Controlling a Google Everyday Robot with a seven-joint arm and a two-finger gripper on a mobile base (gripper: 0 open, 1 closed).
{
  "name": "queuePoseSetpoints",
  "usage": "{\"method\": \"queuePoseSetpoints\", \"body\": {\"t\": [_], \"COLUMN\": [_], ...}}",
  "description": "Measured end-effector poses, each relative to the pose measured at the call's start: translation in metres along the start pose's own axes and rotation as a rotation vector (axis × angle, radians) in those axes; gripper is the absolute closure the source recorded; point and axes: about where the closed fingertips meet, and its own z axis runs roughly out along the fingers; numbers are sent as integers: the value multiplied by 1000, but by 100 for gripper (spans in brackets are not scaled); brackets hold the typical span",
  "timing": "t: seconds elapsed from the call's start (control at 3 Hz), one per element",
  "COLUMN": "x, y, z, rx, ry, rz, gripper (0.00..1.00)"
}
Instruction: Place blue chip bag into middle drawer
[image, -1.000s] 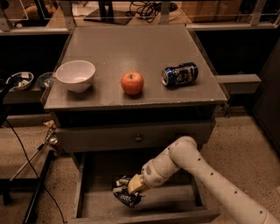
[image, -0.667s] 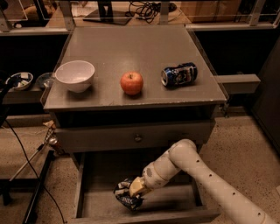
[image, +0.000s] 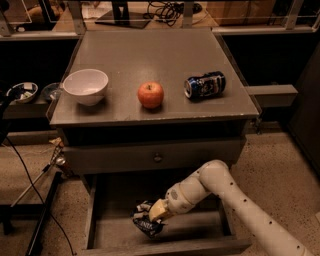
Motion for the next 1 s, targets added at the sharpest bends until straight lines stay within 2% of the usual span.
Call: {"method": "queuePoseSetpoints", "body": {"t": [0.33, 0.67, 1.0], "x": [-20, -21, -16], "y": [-12, -13, -32], "z": [-9, -8, 4], "rx": [-40, -40, -40], "ry": [-19, -19, -5], "rz": [20, 23, 76], "gripper": [100, 100, 100]}}
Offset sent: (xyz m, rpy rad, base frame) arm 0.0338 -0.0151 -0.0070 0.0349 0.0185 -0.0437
